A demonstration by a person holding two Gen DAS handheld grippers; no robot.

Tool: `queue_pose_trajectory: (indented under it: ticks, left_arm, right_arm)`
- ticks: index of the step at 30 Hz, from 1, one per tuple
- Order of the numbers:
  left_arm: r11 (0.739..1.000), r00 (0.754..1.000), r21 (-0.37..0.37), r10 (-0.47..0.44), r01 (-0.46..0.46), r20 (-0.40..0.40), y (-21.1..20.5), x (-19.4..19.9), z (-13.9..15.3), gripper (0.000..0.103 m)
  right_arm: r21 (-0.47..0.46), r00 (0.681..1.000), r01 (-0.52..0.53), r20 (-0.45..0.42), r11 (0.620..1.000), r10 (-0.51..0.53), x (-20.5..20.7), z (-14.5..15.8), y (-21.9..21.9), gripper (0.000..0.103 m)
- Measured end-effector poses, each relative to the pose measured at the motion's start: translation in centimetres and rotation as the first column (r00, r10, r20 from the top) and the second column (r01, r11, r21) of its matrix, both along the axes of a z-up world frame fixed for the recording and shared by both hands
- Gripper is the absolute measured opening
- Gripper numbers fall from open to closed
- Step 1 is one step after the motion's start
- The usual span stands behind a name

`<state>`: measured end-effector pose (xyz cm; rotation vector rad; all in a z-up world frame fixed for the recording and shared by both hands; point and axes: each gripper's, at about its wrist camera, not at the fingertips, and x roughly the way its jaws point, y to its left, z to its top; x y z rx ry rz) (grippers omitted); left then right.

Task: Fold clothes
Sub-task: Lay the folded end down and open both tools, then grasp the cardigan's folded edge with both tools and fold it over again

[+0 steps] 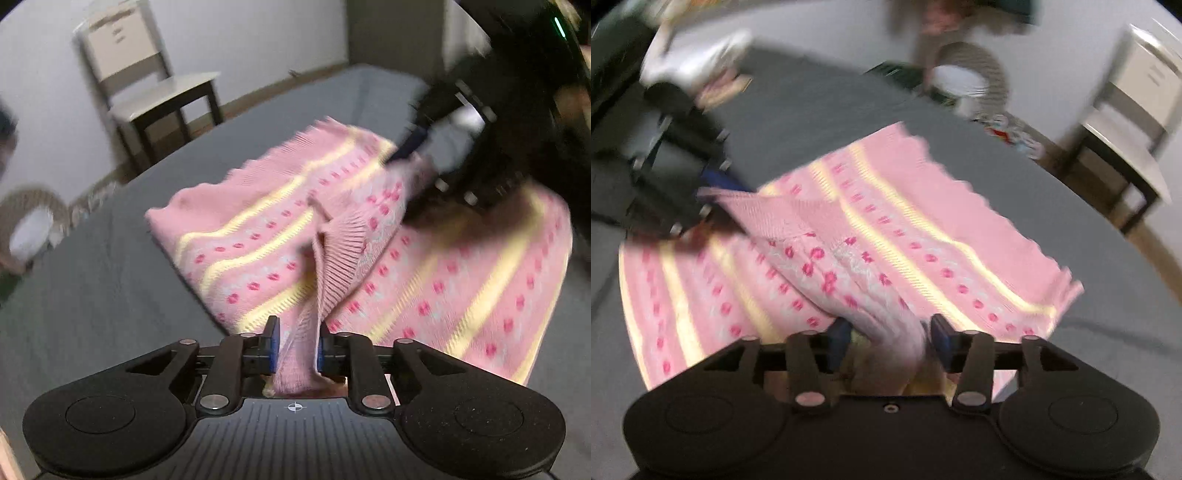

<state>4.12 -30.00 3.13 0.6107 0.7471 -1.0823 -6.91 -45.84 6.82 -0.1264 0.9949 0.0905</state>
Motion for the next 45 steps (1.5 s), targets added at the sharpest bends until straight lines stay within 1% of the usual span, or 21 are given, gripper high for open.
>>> queue_pose_trajectory:
  ticks: [2,4,6,10,11,14,16,17,21,22,23,26,29,34,36,38,40,41,42,44,45]
  left_arm:
    - [0.998,0.998,-0.014,0.069,-0.069,-0.009,0.3,1.4,0.2,0.038]
    - [0.993,0.992,-0.030,0.116,-0.115,0.039,0.8,1.8,0.6,0.067]
    - [0.989,0.986,-0.071,0.136,-0.129,0.097,1.6,1.4,1.4,0.075]
    - [0.985,0.971,-0.109,0.151,-0.132,0.188,2.6,0.4,2.6,0.076]
    - [0.985,0.973,-0.116,0.150,-0.131,0.176,2.7,0.5,2.9,0.076]
    - [0.975,0.986,-0.158,0.163,-0.154,0.047,3.2,1.5,3.7,0.076]
    - [0.966,0.975,-0.155,0.217,-0.209,0.039,2.9,1.7,3.9,0.076]
    - [0.965,0.976,-0.162,0.213,-0.204,0.037,2.9,1.4,4.0,0.076]
    - [0.968,0.998,-0.245,0.059,-0.052,0.019,3.5,-2.2,3.7,0.076]
    - [0.966,0.999,-0.259,0.013,-0.005,0.029,3.6,-3.6,3.5,0.076]
    - [0.967,0.998,-0.252,-0.018,0.031,0.054,3.6,-4.9,3.1,0.076]
    - [0.969,0.986,-0.210,-0.109,0.133,0.122,3.5,-9.0,1.6,0.076]
    - [0.965,0.969,-0.164,-0.174,0.203,0.175,3.6,-11.9,0.2,0.076]
    - [0.962,0.911,-0.010,-0.256,0.274,0.323,3.9,-15.1,-1.3,0.076]
    - [0.957,0.887,0.029,-0.280,0.290,0.368,4.4,-15.9,-1.0,0.076]
    - [0.958,0.876,0.061,-0.280,0.279,0.393,4.8,-16.1,-0.6,0.076]
    - [0.962,0.877,0.093,-0.274,0.258,0.395,4.9,-15.8,-0.3,0.076]
    - [0.963,0.882,0.106,-0.269,0.247,0.387,4.9,-15.5,-0.1,0.076]
    - [0.967,0.895,0.099,-0.253,0.233,0.368,4.9,-15.1,0.1,0.076]
    - [0.977,0.922,0.074,-0.213,0.200,0.324,5.0,-14.1,0.8,0.076]
    - [0.981,0.933,0.058,-0.196,0.188,0.301,5.1,-13.6,1.0,0.076]
  right_arm:
    - [0.096,0.994,0.095,0.053,0.991,-0.100,-0.9,0.3,-1.9,0.055]
    - [0.167,0.977,0.181,0.086,0.969,-0.197,-2.0,0.6,-3.5,0.055]
    - [0.216,0.952,0.253,0.118,0.943,-0.283,-3.6,1.1,-4.6,0.055]
    - [0.338,0.932,0.279,0.132,0.899,-0.339,-6.8,2.1,-5.1,0.056]
    - [0.360,0.932,0.277,0.126,0.891,-0.341,-7.1,2.0,-4.9,0.058]
    - [0.408,0.931,0.283,0.099,0.868,-0.351,-7.5,1.1,-4.4,0.059]
    - [0.412,0.926,0.311,0.073,0.856,-0.371,-7.3,0.0,-4.1,0.058]
    - [0.416,0.922,0.327,0.059,0.849,-0.384,-7.1,-0.6,-4.1,0.056]
    - [0.482,0.898,0.381,0.010,0.789,-0.440,-6.4,-2.5,-4.8,0.053]
    - [0.501,0.892,0.394,-0.005,0.770,-0.453,-6.1,-3.0,-5.1,0.046]
    - [0.511,0.888,0.399,-0.009,0.761,-0.459,-6.1,-3.1,-5.2,0.038]
    - [0.531,0.881,0.405,-0.009,0.744,-0.473,-6.3,-3.2,-5.4,0.027]
    - [0.525,0.873,0.404,0.024,0.749,-0.487,-7.1,-2.0,-5.3,0.026]
    - [0.402,0.884,0.412,0.041,0.818,-0.466,-6.9,-1.6,-3.9,0.026]
    - [0.413,0.872,0.435,0.026,0.800,-0.488,-7.2,-1.8,-4.1,0.026]
    - [0.398,0.887,0.416,0.023,0.818,-0.462,-7.2,-2.0,-3.7,0.032]
    - [0.371,0.894,0.398,0.051,0.839,-0.446,-7.5,-1.4,-3.2,0.038]
    - [0.360,0.895,0.386,0.074,0.849,-0.439,-7.8,-0.9,-3.0,0.042]
    - [0.330,0.904,0.353,0.120,0.875,-0.410,-8.3,0.0,-2.2,0.045]
    - [0.258,0.916,0.280,0.215,0.924,-0.338,-9.5,1.9,-0.6,0.066]
    - [0.203,0.927,0.222,0.260,0.954,-0.271,-10.1,2.7,0.5,0.072]
